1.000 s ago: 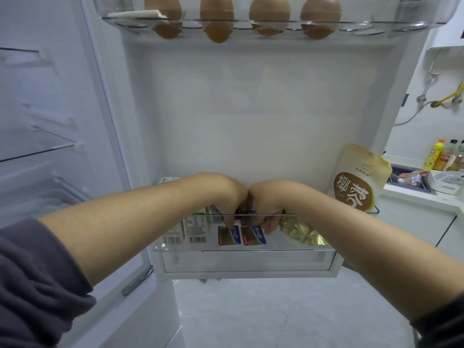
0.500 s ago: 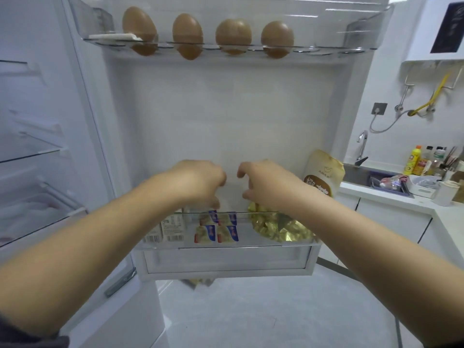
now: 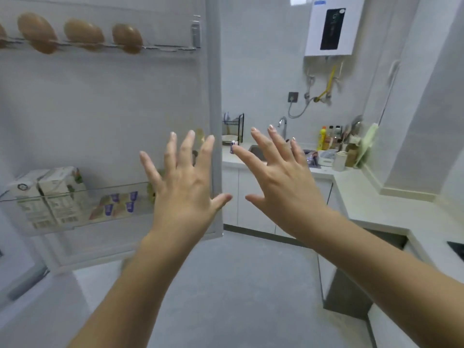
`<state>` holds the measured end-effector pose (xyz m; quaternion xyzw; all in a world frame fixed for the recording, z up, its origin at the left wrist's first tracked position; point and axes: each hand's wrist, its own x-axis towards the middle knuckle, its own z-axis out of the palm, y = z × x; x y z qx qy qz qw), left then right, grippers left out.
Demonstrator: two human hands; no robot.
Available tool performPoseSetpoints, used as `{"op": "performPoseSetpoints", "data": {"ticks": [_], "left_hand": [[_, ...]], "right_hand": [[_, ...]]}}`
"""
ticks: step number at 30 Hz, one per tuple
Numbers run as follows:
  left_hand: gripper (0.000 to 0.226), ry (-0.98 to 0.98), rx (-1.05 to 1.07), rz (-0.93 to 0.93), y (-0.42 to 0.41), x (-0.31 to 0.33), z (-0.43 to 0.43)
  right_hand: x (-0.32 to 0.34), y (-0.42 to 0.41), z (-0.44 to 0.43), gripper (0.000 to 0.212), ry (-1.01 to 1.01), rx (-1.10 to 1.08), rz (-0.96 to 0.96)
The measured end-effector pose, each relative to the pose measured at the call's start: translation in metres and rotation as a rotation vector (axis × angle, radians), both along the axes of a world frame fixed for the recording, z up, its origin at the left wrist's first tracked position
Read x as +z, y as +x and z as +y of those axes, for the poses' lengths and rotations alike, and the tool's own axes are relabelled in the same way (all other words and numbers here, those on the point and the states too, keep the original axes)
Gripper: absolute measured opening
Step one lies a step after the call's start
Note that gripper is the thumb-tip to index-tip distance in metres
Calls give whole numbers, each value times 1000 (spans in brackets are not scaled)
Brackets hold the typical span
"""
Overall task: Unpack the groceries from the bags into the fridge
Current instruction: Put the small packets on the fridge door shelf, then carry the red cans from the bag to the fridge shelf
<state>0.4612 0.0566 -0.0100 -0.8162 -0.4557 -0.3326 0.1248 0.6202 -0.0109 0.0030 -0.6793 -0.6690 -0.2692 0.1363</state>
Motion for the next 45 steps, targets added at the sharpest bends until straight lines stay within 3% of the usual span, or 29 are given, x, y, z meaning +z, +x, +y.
{"op": "performPoseSetpoints", "data": {"ticks": [10, 28, 39, 45], "left_hand": [[95, -91, -427, 18, 162, -40, -100], [81, -310, -1279, 307, 459, -162, -335], [79, -441, -1561, 728, 540, -256, -462], [109, -550, -1509, 983, 541, -303, -503]], "right_hand": [[-43, 132, -151, 84, -98, -407, 114], [-158, 301, -447, 80, -150, -1343, 441], [-256, 277, -583, 73, -217, -1817, 913], [-291, 249, -633, 83, -254, -1946, 1128]]}}
